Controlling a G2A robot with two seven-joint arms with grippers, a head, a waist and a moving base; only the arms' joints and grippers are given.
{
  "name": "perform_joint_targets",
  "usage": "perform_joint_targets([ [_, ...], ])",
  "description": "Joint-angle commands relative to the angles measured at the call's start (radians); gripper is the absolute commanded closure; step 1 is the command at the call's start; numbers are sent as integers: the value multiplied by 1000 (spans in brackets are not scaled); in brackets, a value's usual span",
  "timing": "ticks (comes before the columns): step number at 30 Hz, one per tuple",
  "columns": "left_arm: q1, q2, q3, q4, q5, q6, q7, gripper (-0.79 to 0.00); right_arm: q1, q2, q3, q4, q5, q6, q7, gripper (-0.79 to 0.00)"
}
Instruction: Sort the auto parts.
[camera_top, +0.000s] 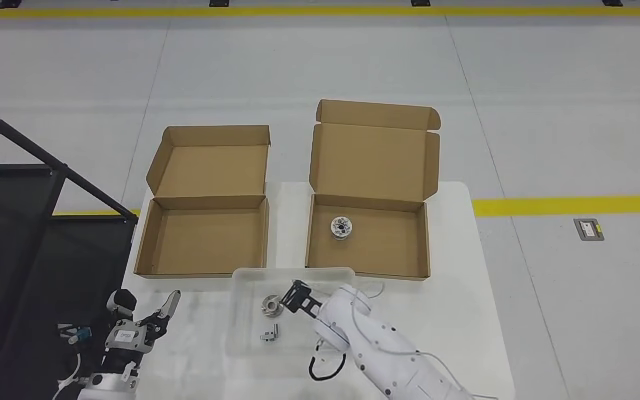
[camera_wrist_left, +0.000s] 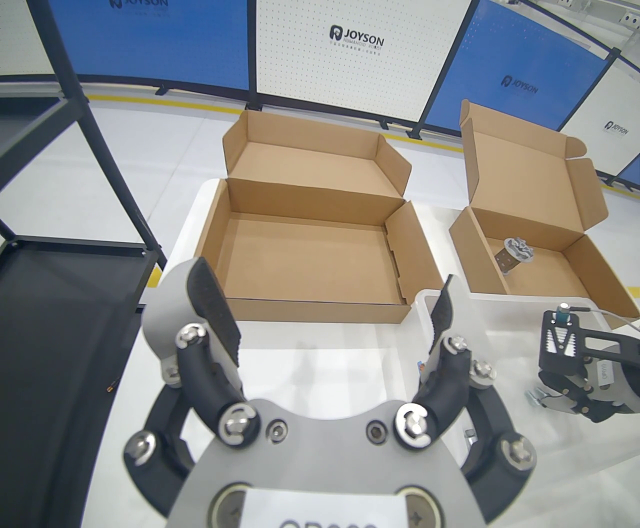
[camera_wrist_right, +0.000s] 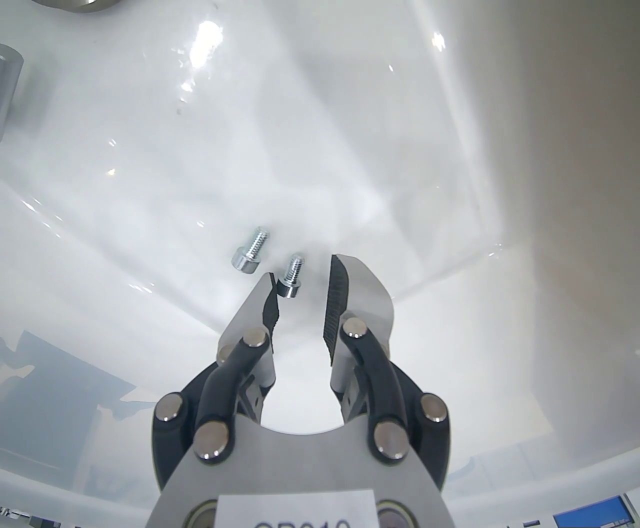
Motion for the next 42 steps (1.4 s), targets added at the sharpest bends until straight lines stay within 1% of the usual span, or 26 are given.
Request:
perform_joint_targets([
  [1, 0, 0, 0, 0, 0, 0, 0, -785, -1, -1, 5, 5, 3, -4, -2, -240],
  [4, 0, 0, 0, 0, 0, 0, 0, -785, -4, -3, 10, 10, 3, -8, -6, -219],
  [6, 0, 0, 0, 0, 0, 0, 0, -785, -6, -4, 11, 11, 3, -9, -9, -154],
  [13, 0, 0, 0, 0, 0, 0, 0, -785, -18, -5, 18, -22, -25, -2, -2, -169],
  [15, 0, 0, 0, 0, 0, 0, 0, -785, -23, -4, 22, -34, -32, -5, 5, -154],
  [16, 0, 0, 0, 0, 0, 0, 0, -785, -26, -3, 24, -39, -36, -6, 8, -132],
  [17, 0, 0, 0, 0, 0, 0, 0, -785, -28, -3, 26, -44, -39, -7, 9, -31],
  [18, 0, 0, 0, 0, 0, 0, 0, -785, -31, -3, 29, -47, -41, -10, 9, 0],
  [24, 0, 0, 0, 0, 0, 0, 0, -785, -39, 1, 48, -56, -48, -31, -4, 0],
  [25, 0, 0, 0, 0, 0, 0, 0, -785, -40, 0, 50, -55, -49, -33, -6, -52],
  [27, 0, 0, 0, 0, 0, 0, 0, -785, -39, -1, 52, -55, -52, -36, -10, -206],
  [28, 0, 0, 0, 0, 0, 0, 0, -785, -39, -1, 52, -54, -54, -36, -11, -237],
  [36, 0, 0, 0, 0, 0, 0, 0, -785, -35, -9, 54, -47, -58, -38, -13, -246],
  [42, 0, 0, 0, 0, 0, 0, 0, -785, -36, -13, 57, -33, -56, -44, -26, -231],
])
